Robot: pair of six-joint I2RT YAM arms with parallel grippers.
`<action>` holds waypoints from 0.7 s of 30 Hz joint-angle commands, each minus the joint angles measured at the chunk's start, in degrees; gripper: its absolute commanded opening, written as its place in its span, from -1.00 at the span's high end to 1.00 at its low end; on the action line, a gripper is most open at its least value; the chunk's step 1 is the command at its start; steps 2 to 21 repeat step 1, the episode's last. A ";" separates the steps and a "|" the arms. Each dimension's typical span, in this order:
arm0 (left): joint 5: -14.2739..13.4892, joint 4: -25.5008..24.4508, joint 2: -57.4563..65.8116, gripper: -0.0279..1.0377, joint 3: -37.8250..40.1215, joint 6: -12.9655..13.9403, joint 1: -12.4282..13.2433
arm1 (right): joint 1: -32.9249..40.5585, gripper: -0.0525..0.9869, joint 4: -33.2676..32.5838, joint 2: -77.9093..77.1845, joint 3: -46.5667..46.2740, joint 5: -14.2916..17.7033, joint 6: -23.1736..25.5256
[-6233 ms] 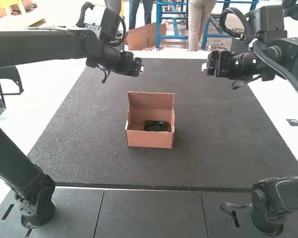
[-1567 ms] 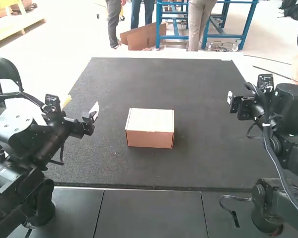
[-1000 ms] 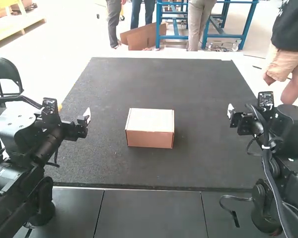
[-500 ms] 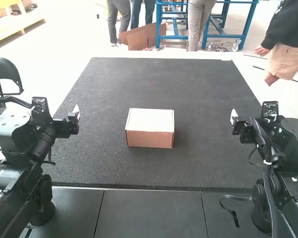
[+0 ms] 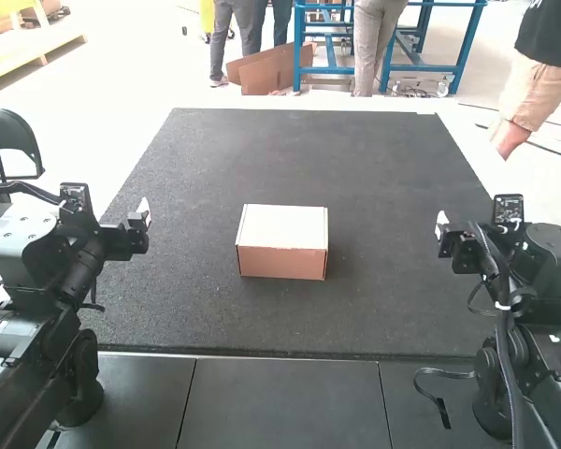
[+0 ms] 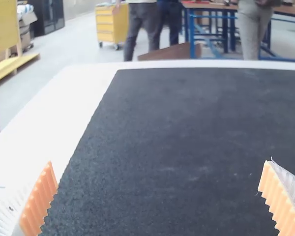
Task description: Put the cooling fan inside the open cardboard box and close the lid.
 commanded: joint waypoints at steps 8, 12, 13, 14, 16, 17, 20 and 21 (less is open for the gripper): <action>-0.26 0.64 -0.73 -0.87 -0.30 0.26 0.07 | -0.42 -0.85 0.01 -0.36 -0.23 -0.87 0.11; -0.26 0.64 -0.73 -0.87 -0.30 0.26 0.07 | -0.42 -0.85 0.01 -0.36 -0.23 -0.87 0.11; -0.26 0.64 -0.73 -0.87 -0.30 0.26 0.07 | -0.42 -0.85 0.01 -0.36 -0.23 -0.87 0.11; -0.26 0.64 -0.73 -0.87 -0.30 0.26 0.07 | -0.42 -0.85 0.01 -0.36 -0.23 -0.87 0.11; -0.26 0.64 -0.73 -0.87 -0.30 0.26 0.07 | -0.42 -0.85 0.01 -0.36 -0.23 -0.87 0.11; -0.26 0.64 -0.73 -0.87 -0.30 0.26 0.07 | -0.42 -0.85 0.01 -0.36 -0.23 -0.87 0.11; -0.26 0.64 -0.73 -0.87 -0.30 0.26 0.07 | -0.42 -0.85 0.01 -0.36 -0.23 -0.87 0.11; -0.26 0.64 -0.73 -0.87 -0.30 0.26 0.07 | -0.42 -0.85 0.01 -0.36 -0.23 -0.87 0.11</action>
